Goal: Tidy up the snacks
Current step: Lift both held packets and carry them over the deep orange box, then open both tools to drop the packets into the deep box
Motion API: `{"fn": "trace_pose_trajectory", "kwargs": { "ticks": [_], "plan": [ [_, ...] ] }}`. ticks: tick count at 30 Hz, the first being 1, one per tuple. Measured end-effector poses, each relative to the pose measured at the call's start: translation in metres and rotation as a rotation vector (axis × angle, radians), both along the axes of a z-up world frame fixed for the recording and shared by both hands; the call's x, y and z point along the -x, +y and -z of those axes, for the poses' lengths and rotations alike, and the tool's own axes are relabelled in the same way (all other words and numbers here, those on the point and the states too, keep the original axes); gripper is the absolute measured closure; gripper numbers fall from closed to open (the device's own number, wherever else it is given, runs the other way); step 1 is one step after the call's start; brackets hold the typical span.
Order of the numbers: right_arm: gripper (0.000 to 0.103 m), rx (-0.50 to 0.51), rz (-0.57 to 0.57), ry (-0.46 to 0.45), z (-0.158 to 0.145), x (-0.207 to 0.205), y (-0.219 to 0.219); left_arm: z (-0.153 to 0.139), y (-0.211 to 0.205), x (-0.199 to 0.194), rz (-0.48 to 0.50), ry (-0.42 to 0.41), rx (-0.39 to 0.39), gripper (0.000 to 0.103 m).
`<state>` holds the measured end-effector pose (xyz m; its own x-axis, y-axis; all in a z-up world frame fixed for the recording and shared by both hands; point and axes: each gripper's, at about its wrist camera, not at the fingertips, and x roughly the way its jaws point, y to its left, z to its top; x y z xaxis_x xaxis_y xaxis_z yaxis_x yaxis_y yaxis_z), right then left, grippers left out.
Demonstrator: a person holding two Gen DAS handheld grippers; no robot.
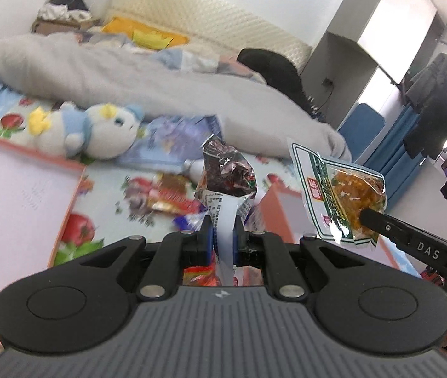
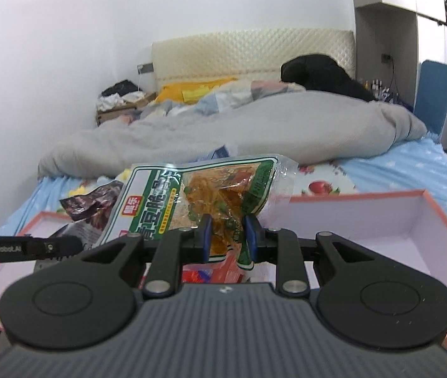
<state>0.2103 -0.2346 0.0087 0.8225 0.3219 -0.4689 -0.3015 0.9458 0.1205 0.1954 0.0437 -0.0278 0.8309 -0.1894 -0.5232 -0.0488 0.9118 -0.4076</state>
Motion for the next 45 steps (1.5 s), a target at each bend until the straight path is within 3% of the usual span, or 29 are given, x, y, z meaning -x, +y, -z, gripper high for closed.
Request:
{"fn": "trace_pose_trajectory", "kwargs": {
  "ticks": [8, 20, 23, 26, 35, 45],
  "plan": [
    [0.078, 0.021, 0.04, -0.092, -0.028, 0.0, -0.025, -0.029, -0.033, -0.022, 0.055, -0.058, -0.021, 0.09],
    [0.077, 0.019, 0.131, -0.08, -0.033, -0.019, -0.087, -0.056, -0.1, -0.058, 0.157, -0.1, -0.034, 0.09],
    [0.077, -0.007, 0.146, -0.011, -0.024, -0.031, -0.103, -0.054, -0.119, -0.072, 0.188, -0.078, -0.031, 0.09],
    [0.077, 0.01, 0.168, 0.045, -0.012, -0.042, -0.117, -0.049, -0.144, -0.087, 0.226, -0.065, -0.078, 0.09],
    [0.077, 0.056, 0.207, 0.226, 0.036, -0.076, -0.152, -0.005, -0.196, -0.156, 0.325, 0.091, -0.097, 0.09],
    [0.074, 0.096, 0.193, 0.398, 0.089, -0.098, -0.17, 0.04, -0.244, -0.201, 0.465, 0.276, -0.238, 0.09]
  ]
}}
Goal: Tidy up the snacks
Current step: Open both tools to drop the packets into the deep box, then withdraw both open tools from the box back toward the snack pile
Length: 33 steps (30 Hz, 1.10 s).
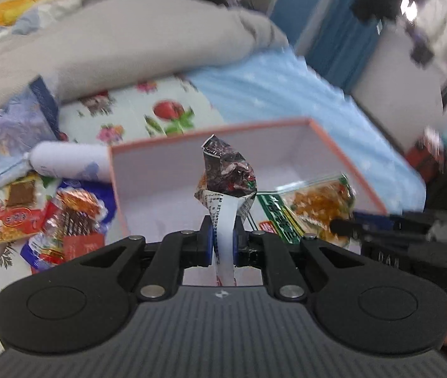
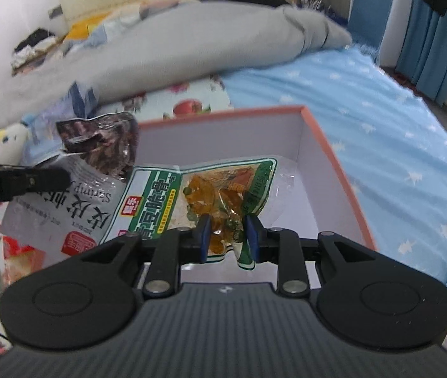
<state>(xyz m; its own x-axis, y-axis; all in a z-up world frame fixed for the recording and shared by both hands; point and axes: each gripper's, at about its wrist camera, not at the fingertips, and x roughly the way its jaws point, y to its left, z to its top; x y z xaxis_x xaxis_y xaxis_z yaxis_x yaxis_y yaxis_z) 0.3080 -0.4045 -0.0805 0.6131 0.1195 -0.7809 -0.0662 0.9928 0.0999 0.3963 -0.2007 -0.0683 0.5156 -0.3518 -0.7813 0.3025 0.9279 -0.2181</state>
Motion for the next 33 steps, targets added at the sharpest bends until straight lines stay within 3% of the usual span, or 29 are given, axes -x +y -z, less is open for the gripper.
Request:
{"fn": "trace_pose_trajectory", "kwargs": {
  "ticks": [6, 8, 9, 10, 14, 25, 33],
  "plan": [
    [0.075, -0.006, 0.002, 0.04, 0.014, -0.003, -0.008, 0.013, -0.005, -0.005, 0.012, 0.024, -0.024, 0.089],
    [0.057, -0.007, 0.003, 0.047, 0.015, -0.003, -0.009, 0.012, -0.004, -0.005, 0.004, 0.019, -0.033, 0.083],
    [0.042, -0.006, 0.002, 0.041, 0.015, -0.002, -0.009, 0.011, -0.003, -0.006, 0.0, 0.013, -0.038, 0.08],
    [0.039, -0.004, -0.003, 0.031, 0.013, -0.001, -0.009, 0.008, -0.004, -0.004, -0.006, 0.008, -0.042, 0.074],
    [0.039, 0.001, 0.002, 0.0, 0.006, 0.0, -0.011, -0.003, 0.003, -0.001, -0.019, -0.014, -0.023, 0.067],
    [0.039, -0.047, 0.032, -0.15, -0.029, 0.027, -0.002, -0.035, 0.025, 0.024, -0.033, -0.099, 0.077, 0.067],
    [0.039, -0.056, 0.024, -0.271, -0.061, 0.05, 0.015, -0.062, 0.04, 0.056, -0.026, -0.208, 0.091, 0.067]
  ]
}}
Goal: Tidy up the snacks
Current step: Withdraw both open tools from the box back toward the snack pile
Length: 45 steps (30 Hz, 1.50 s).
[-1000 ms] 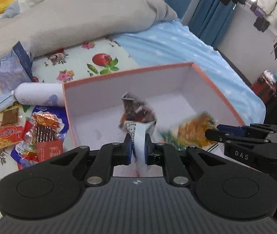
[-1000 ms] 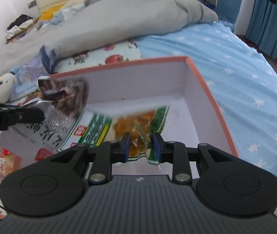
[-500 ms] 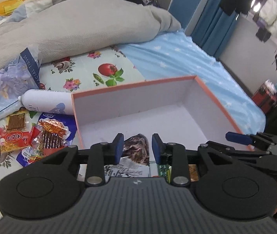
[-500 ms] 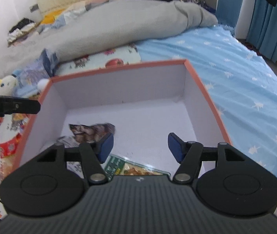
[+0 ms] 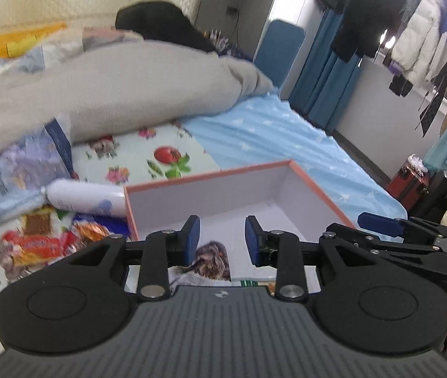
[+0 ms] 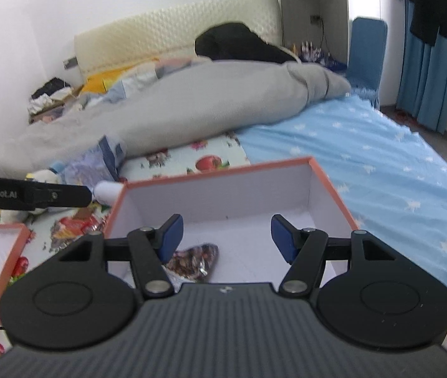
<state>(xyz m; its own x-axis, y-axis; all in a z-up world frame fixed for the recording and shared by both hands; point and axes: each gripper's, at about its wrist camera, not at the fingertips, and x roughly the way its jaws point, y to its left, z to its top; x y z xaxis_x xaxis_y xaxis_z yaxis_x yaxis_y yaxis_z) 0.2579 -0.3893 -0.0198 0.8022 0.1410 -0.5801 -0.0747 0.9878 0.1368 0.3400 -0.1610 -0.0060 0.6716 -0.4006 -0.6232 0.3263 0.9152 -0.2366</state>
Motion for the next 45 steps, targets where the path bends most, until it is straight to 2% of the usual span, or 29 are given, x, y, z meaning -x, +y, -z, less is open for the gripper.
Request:
{"fn": "trace_pose_trajectory", "kwargs": {
  "ticks": [3, 10, 18, 26, 36, 45],
  "plan": [
    [0.039, 0.004, -0.01, -0.039, -0.011, 0.007, 0.006, -0.011, 0.009, 0.011, -0.004, -0.032, 0.026, 0.067],
    [0.039, -0.01, -0.03, -0.113, -0.029, 0.026, 0.024, -0.027, 0.029, 0.042, -0.029, -0.106, 0.035, 0.067],
    [0.039, -0.03, -0.068, -0.149, -0.028, 0.052, 0.051, -0.026, 0.057, 0.085, -0.07, -0.163, 0.035, 0.067],
    [0.039, -0.026, -0.11, -0.155, -0.024, 0.068, 0.076, -0.021, 0.085, 0.116, -0.118, -0.161, 0.096, 0.067],
    [0.039, -0.036, -0.131, -0.156, -0.019, 0.089, 0.101, -0.003, 0.113, 0.148, -0.169, -0.151, 0.08, 0.067],
    [0.039, -0.087, -0.168, -0.088, -0.001, 0.105, 0.129, 0.017, 0.145, 0.167, -0.229, -0.108, 0.073, 0.067]
  ]
}}
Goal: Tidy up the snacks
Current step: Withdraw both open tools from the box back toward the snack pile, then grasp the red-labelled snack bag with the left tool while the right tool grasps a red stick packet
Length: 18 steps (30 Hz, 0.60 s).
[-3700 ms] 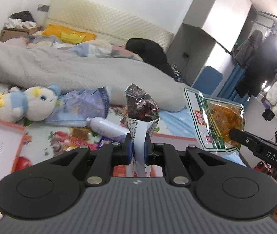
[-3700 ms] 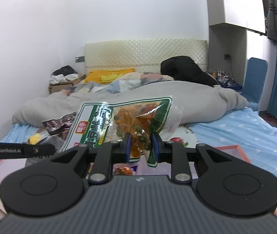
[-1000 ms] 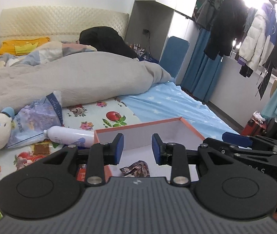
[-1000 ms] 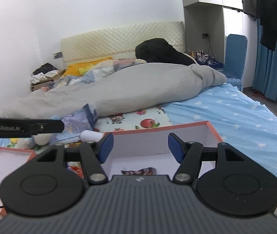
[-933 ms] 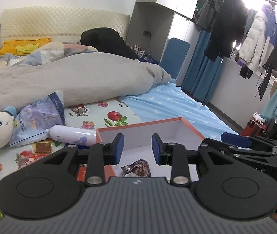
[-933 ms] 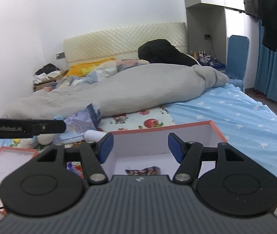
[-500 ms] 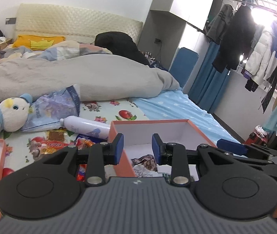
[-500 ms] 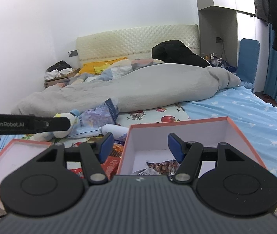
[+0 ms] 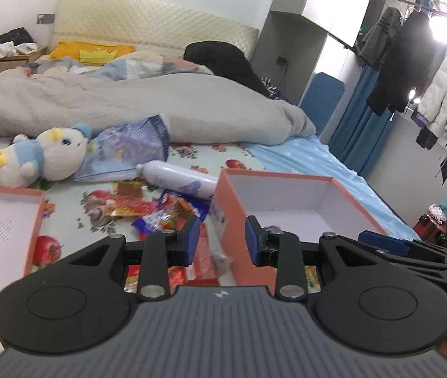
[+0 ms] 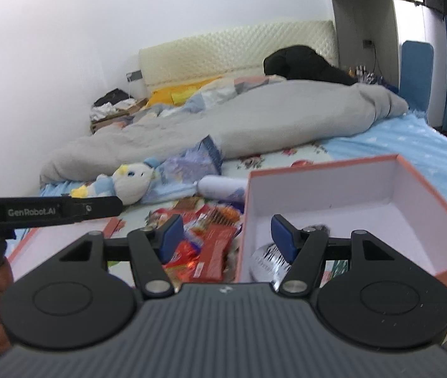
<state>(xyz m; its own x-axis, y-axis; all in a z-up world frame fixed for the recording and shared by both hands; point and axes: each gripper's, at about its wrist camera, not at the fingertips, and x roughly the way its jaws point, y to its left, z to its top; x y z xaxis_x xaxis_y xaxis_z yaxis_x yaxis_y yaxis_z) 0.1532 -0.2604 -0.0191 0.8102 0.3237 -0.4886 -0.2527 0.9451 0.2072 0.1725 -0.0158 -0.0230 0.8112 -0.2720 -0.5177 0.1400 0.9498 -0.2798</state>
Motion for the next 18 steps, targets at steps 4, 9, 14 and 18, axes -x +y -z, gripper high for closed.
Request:
{"fn": "trace_pose_trajectory", "kwargs": {
  "ticks": [4, 9, 14, 18],
  "plan": [
    [0.039, 0.013, -0.012, 0.013, 0.006, 0.008, 0.012, 0.009, 0.017, 0.007, -0.023, 0.022, -0.009, 0.066],
    [0.039, 0.028, -0.021, 0.039, 0.016, 0.015, 0.025, 0.025, 0.033, 0.022, -0.048, 0.054, -0.003, 0.066],
    [0.039, 0.042, -0.051, 0.098, 0.034, 0.024, 0.038, 0.042, 0.041, 0.04, -0.059, 0.089, -0.017, 0.066],
    [0.039, 0.049, -0.063, 0.133, 0.046, 0.034, 0.043, 0.057, 0.048, 0.05, -0.065, 0.127, -0.014, 0.066]
  ]
}}
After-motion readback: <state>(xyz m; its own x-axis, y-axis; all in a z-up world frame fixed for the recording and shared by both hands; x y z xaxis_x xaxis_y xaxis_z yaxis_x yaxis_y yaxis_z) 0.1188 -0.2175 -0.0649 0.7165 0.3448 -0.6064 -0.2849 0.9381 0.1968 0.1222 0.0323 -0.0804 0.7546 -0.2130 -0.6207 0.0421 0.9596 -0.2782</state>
